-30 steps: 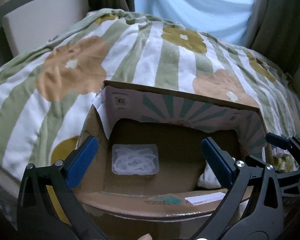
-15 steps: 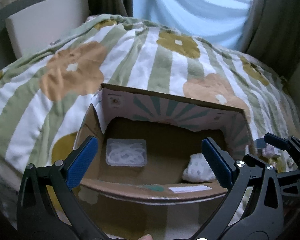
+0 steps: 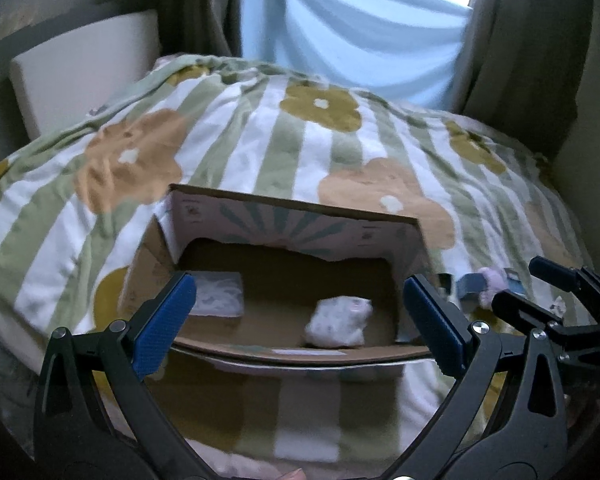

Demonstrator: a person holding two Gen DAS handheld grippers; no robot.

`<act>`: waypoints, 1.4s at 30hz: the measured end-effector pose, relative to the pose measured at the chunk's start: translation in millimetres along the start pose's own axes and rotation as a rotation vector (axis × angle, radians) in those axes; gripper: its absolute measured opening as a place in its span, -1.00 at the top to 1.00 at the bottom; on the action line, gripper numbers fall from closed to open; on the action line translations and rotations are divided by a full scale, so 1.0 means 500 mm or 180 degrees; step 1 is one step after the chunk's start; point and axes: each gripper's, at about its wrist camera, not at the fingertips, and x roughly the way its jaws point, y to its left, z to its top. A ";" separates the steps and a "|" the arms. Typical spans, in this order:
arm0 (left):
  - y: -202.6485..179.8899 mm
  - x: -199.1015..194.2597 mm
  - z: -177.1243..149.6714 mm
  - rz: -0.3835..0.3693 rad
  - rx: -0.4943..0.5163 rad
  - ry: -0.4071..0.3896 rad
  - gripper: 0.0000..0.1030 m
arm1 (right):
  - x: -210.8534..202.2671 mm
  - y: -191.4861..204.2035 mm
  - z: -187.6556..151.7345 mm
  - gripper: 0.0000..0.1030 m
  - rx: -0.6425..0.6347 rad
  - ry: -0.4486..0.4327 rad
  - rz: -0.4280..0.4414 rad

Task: Organize objects
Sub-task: 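Withdraw both tools from the box back toward the remaining items, then grasp the pink fuzzy roll with the left tool while the right tool grasps the floral tissue pack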

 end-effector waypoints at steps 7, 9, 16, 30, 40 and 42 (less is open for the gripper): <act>-0.095 -0.018 -0.010 -0.0174 0.0208 0.0003 -0.99 | -0.068 -0.065 -0.023 -0.64 0.0160 -0.0124 -0.0140; -0.124 -0.020 -0.014 -0.0222 0.0264 0.0003 -0.99 | -0.084 -0.088 -0.033 -0.64 0.0234 -0.0149 -0.0177; -0.226 -0.005 -0.029 -0.0539 0.0408 0.0082 -0.99 | -0.131 -0.171 -0.064 -0.64 0.0406 -0.0184 -0.0356; -0.417 0.048 -0.074 -0.0743 0.0620 0.0262 -0.99 | -0.220 -0.363 -0.144 -0.64 0.0838 -0.0264 -0.0774; -0.542 0.113 -0.132 -0.0670 0.0833 0.0408 -0.99 | -0.228 -0.476 -0.221 -0.64 0.1032 -0.0188 -0.0985; -0.565 0.127 -0.142 -0.0647 0.0880 0.0404 -0.99 | -0.224 -0.501 -0.238 -0.64 0.1086 -0.0149 -0.0997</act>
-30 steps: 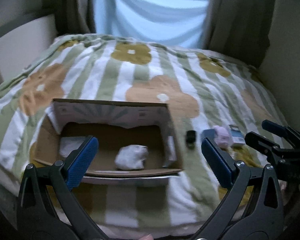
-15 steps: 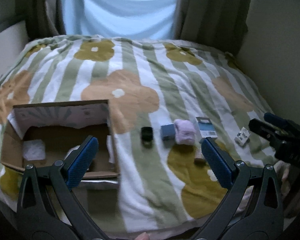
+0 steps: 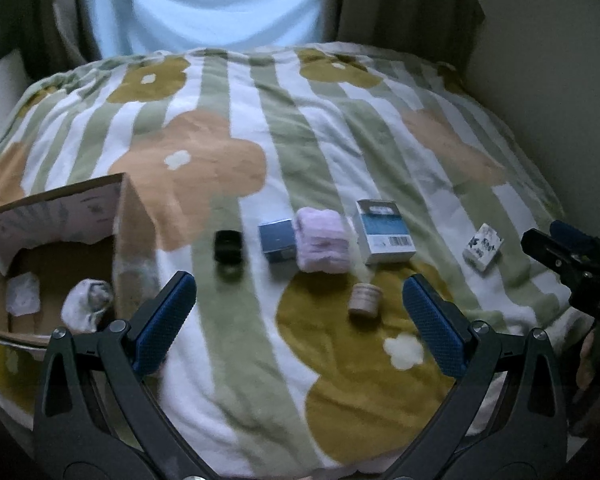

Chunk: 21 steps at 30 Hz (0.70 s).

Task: Organize objects
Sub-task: 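Grasp the pink fuzzy roll with the left tool while the right tool grasps the floral tissue pack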

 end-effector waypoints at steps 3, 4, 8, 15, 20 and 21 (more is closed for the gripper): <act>-0.026 0.031 -0.003 0.0042 0.0062 0.0026 -0.99 | 0.020 -0.043 -0.014 -0.64 0.0055 0.0072 -0.0050; -0.033 0.041 -0.004 0.0052 0.0078 0.0032 -0.99 | 0.027 -0.054 -0.018 -0.64 0.0063 0.0098 -0.0067; -0.058 0.090 -0.001 0.0139 0.0176 0.0065 -0.99 | 0.050 -0.099 -0.037 -0.64 0.0116 0.0153 -0.0091; -0.082 0.182 0.011 0.0199 0.0267 0.0199 -0.99 | 0.102 -0.161 -0.067 -0.64 0.0237 0.0266 -0.0171; -0.077 0.243 0.025 0.0248 0.0301 0.0274 -0.99 | 0.144 -0.188 -0.080 -0.64 0.0257 0.0363 -0.0233; -0.075 0.253 0.028 0.0253 0.0303 0.0285 -0.98 | 0.152 -0.190 -0.080 -0.64 0.0244 0.0373 -0.0252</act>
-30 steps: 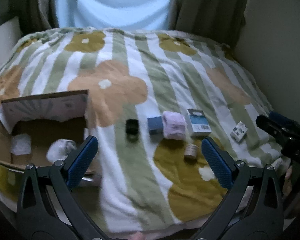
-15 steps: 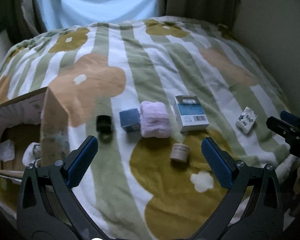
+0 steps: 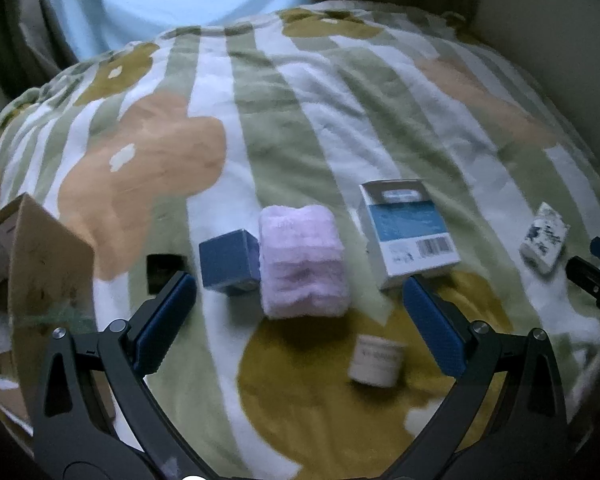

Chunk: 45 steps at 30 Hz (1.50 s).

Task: Organize objects
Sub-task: 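Grasp the pink fuzzy roll with the left tool while the right tool grasps the floral tissue pack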

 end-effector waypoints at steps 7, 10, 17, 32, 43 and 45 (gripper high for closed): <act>0.002 0.061 0.016 0.0052 0.0080 0.0086 -0.89 | 0.047 -0.005 0.011 -0.64 -0.0106 0.0037 -0.0109; -0.008 0.075 0.019 0.0099 0.0170 0.0082 -0.86 | 0.063 -0.003 0.015 -0.64 -0.0140 0.0051 -0.0139; -0.037 0.103 0.014 0.0407 0.0526 0.0004 -0.79 | 0.103 0.004 0.018 -0.64 -0.0238 0.0102 -0.0301; -0.075 0.111 -0.003 0.0914 0.1104 -0.0168 -0.03 | 0.118 0.005 0.018 -0.37 -0.0283 0.0035 -0.0385; -0.075 0.101 -0.006 0.0798 0.1046 -0.0090 0.18 | 0.103 0.010 0.018 -0.36 -0.0264 -0.0018 -0.0326; -0.073 0.095 -0.004 0.0785 0.1025 -0.0099 0.18 | 0.099 0.010 0.020 -0.36 -0.0257 -0.0032 -0.0319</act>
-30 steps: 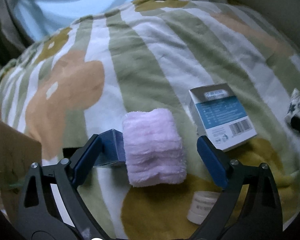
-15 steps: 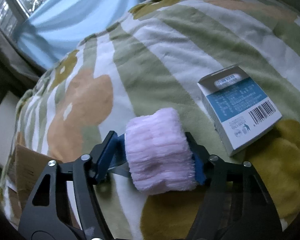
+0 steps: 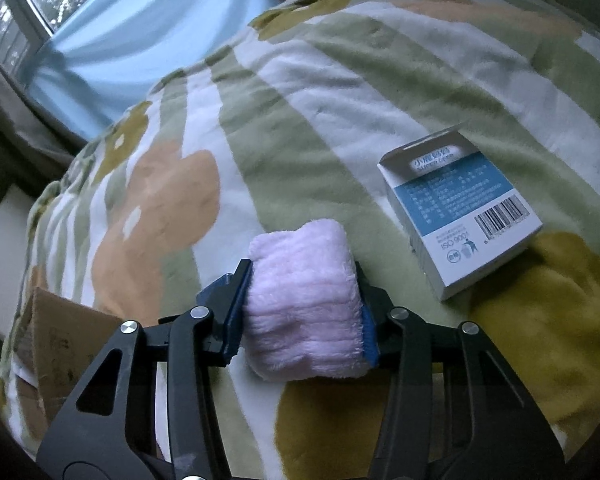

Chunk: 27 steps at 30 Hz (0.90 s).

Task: Organize objects
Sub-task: 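Grasp the pink fuzzy roll with the left tool while the right tool grasps the floral tissue pack, then carry the pink roll and tissue pack over the box and release them inside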

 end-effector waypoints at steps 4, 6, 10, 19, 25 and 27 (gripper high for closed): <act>0.012 -0.011 0.000 -0.0073 -0.0069 -0.0017 0.19 | -0.010 -0.002 0.003 -0.36 0.0018 -0.0037 0.0018; 0.024 -0.021 0.001 -0.0149 -0.0149 -0.0034 0.19 | -0.016 -0.002 0.006 -0.35 0.0026 -0.0054 0.0025; 0.049 -0.037 0.003 -0.0278 -0.0309 -0.0062 0.19 | -0.028 0.000 0.009 -0.35 0.0027 -0.0074 0.0037; 0.107 -0.095 0.002 -0.0410 -0.0589 -0.0195 0.19 | -0.073 0.017 0.020 -0.35 0.0003 -0.0174 0.0064; 0.153 -0.155 0.003 -0.0439 -0.0720 -0.0359 0.19 | -0.123 0.035 0.034 -0.35 -0.0048 -0.0290 0.0087; 0.166 -0.176 0.002 -0.0447 -0.0752 -0.0410 0.19 | -0.145 0.046 0.044 -0.35 -0.0081 -0.0344 0.0106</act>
